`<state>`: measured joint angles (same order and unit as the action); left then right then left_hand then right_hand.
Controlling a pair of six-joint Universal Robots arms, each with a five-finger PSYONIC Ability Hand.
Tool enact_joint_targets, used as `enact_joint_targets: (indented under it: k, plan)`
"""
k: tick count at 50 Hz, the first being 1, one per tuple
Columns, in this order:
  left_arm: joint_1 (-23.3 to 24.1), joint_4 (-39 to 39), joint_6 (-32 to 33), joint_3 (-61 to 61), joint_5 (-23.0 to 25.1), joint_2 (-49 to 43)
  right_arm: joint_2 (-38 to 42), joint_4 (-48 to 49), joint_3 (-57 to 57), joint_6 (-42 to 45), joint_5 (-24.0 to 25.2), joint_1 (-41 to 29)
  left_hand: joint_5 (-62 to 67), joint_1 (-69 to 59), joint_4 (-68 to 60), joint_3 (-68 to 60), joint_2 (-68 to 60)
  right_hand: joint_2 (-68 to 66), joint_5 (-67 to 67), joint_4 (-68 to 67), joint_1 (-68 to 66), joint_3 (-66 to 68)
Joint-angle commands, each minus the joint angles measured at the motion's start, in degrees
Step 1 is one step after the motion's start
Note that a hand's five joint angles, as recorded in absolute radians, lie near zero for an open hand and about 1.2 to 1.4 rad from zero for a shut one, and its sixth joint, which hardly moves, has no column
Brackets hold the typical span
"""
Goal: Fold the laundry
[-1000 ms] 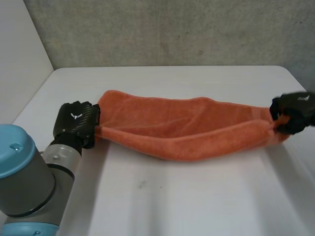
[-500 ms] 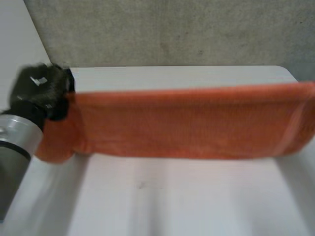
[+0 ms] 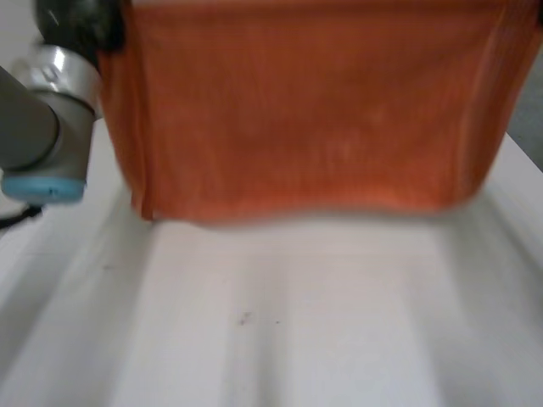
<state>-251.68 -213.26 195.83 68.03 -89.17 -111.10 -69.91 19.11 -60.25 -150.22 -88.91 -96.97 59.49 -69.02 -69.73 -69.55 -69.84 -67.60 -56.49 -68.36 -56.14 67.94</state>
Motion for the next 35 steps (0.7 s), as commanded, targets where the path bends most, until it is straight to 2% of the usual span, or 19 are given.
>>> enact_joint_targets:
  k: [1,4,6,7,9,12,14,17,22,29,30,31,33,34,35]
  plan:
    - [-1.3,-9.9,0.1,5.5,0.0,5.2,-9.1,5.9,-9.0,-6.7,0.8,0.5,10.5,-11.0,-10.3,-10.4,-10.2,-12.4,-13.5,-11.6,-23.9,12.1]
    - [-1.2,-8.8,0.0,11.2,-0.4,5.8,-9.1,5.0,-11.5,-6.8,1.5,0.5,10.5,-11.0,-10.3,-10.4,-10.2,-12.4,-13.5,-11.6,-23.9,12.1]
    - [-1.2,-8.5,0.3,18.9,-0.5,7.6,-9.4,3.1,-18.5,-6.8,4.4,0.6,10.5,-11.0,-10.3,-10.4,-10.2,-12.4,-13.5,-11.6,-23.9,12.1]
    - [-1.2,-8.5,0.3,18.9,-0.5,7.7,-9.4,3.1,-18.6,-6.8,4.5,0.6,10.5,-11.0,-10.3,-10.4,-10.2,-12.4,-13.5,-11.6,-23.9,12.1]
    - [-1.3,-8.6,0.3,22.9,-0.5,8.5,-9.6,2.4,-26.1,-6.7,8.6,0.7,10.5,-11.0,-10.3,-10.4,-10.2,-12.4,-13.5,-11.6,-23.9,12.1]
    - [-1.1,-8.2,0.3,30.0,-0.6,8.8,-9.5,2.4,-29.7,-6.6,10.8,0.7,10.5,-11.0,-10.3,-10.4,-10.2,-12.4,-13.5,-11.6,-23.9,12.1]
    - [-0.7,-8.1,0.2,36.1,-0.7,7.7,-9.4,2.4,-36.2,-6.2,14.6,1.1,10.5,-11.0,-10.3,-10.4,-10.2,-12.4,-13.5,-11.6,-23.9,12.1]
    - [-0.4,-8.0,0.3,38.2,-0.8,6.5,-8.3,2.4,-41.4,-6.1,16.9,1.9,10.5,-11.0,-10.3,-10.4,-10.2,-12.4,-13.5,-11.6,-23.9,12.1]
    - [0.0,-3.4,0.3,40.8,-1.4,-1.5,-2.0,2.1,-44.2,-6.1,17.3,3.1,10.5,-11.0,-10.3,-10.4,-10.2,-12.4,-13.5,-11.6,-23.9,12.1]
    - [0.0,3.8,0.3,39.2,-1.5,-3.5,-0.9,0.1,-43.7,-6.0,17.4,5.6,9.9,-10.3,-9.6,-9.8,-9.5,-12.4,-13.5,-11.6,-23.9,12.1]
    - [-0.1,4.9,0.3,38.8,-1.5,-3.5,-0.9,-0.6,-43.5,-6.0,17.5,6.3,1.0,-1.5,-0.8,-1.0,-0.7,-12.4,-13.5,-11.6,-23.9,12.1]
    - [-0.1,4.9,0.3,38.8,-1.5,-3.5,-0.9,-0.6,-43.5,-6.0,17.5,6.3,0.9,-1.4,-0.7,-0.9,-0.6,-12.4,-13.5,-11.6,-23.9,12.1]
    - [-0.3,5.8,0.3,38.6,-1.5,-3.5,-0.9,-1.3,-43.2,-6.3,17.8,7.7,-19.1,18.7,19.4,19.2,19.5,-12.4,-13.5,-11.6,-23.9,12.1]
    - [-0.3,5.8,0.3,38.6,-1.5,-3.5,-0.9,-1.3,-43.2,-6.3,17.8,7.8,-19.2,18.8,19.5,19.3,19.6,-12.4,-13.5,-11.6,-23.9,12.1]
    - [-0.6,5.9,0.3,38.6,-1.5,-3.5,-0.9,-1.3,-43.3,-6.4,17.8,8.5,-26.6,26.1,26.8,26.6,26.9,-12.4,-13.5,-11.6,-23.9,12.1]
